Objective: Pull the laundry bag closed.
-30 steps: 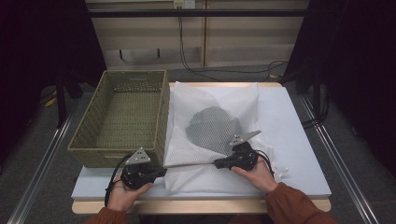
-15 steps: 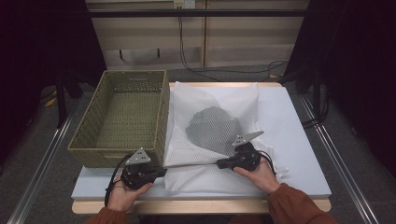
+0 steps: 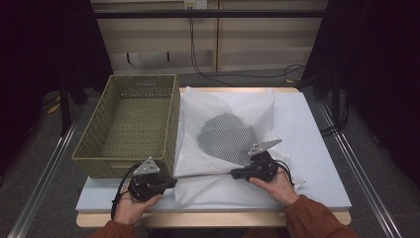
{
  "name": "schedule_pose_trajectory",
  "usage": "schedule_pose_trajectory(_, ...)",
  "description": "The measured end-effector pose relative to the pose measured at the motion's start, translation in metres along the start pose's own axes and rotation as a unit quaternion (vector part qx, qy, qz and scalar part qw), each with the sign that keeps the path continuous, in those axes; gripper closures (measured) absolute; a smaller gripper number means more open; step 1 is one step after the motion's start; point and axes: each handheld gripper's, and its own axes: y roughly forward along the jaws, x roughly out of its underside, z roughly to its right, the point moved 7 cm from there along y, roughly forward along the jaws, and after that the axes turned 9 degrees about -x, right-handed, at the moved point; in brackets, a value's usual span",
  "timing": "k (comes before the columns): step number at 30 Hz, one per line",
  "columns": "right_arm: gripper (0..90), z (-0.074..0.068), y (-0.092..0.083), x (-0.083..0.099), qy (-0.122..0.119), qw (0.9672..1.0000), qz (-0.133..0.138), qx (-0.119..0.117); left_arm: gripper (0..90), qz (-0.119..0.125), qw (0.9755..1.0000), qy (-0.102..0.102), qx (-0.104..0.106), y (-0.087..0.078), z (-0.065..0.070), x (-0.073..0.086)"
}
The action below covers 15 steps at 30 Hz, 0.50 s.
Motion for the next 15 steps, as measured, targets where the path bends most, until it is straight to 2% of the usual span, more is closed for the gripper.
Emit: schedule_pose_trajectory(15,86.9,0.0013,-0.0024,0.0024,0.006,1.0,0.001,-0.002,88.4,0.0,1.0,0.001,0.0,-0.0006,0.0008,0.0001)
